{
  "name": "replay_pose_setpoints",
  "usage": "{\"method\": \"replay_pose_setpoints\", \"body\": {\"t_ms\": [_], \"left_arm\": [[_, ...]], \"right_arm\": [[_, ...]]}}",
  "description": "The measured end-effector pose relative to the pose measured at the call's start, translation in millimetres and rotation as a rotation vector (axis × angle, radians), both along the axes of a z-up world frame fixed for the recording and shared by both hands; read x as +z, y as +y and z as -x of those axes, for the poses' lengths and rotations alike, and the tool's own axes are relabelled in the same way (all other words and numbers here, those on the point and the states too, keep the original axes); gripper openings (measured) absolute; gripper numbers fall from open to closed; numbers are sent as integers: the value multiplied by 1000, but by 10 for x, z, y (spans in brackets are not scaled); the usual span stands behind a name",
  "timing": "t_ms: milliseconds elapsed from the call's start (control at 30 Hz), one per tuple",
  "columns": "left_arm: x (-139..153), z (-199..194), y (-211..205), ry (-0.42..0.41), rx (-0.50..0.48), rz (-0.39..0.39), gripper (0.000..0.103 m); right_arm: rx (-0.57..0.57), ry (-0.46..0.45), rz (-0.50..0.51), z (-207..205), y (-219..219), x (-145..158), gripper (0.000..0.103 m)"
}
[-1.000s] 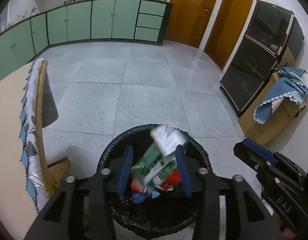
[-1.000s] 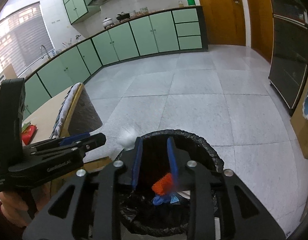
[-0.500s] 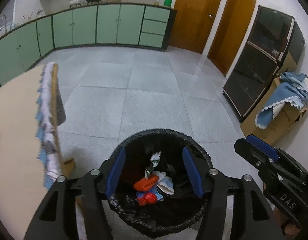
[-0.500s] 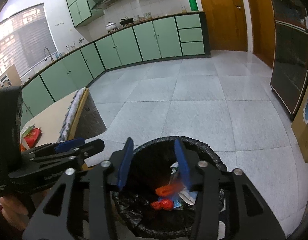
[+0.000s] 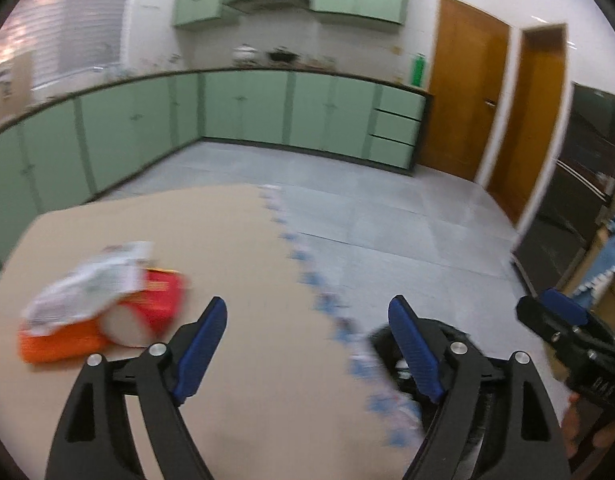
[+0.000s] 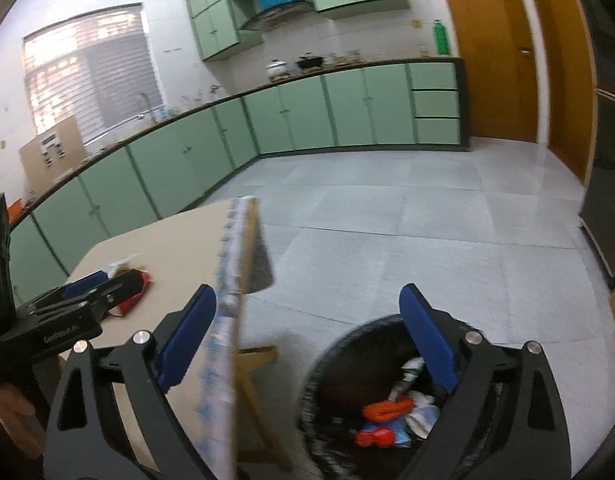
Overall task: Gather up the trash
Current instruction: 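Return both grippers to the table toward the remaining wrappers, then grasp the clear snack wrapper on the red snack bag with the right gripper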
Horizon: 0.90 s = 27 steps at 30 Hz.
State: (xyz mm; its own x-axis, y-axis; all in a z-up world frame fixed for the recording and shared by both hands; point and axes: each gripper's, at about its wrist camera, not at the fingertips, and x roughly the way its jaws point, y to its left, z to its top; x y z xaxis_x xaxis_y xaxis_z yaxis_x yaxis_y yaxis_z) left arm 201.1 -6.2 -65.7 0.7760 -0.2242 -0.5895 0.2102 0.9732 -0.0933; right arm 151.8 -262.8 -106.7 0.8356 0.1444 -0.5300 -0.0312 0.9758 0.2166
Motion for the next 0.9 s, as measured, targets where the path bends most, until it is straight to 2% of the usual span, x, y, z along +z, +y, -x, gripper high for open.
{"method": "replay_pose_setpoints", "body": {"t_ms": [233,467,633,900], "left_arm": [[-56,37,1069,-12,219,-64,81],[-134,-10,1866,-19,380,-110,81],[-206,-94,2168,-8,434,-115,81],[-321,-125,2363,7,474,-101,82]], "right_arm": [[150,-14,-18,-289,855,91,90],[272,-13,-29,-663,1654,131,90],[337,25,-27,-901,2097,32,82],[402,96,-3,-1180,2547,-121,72]]}}
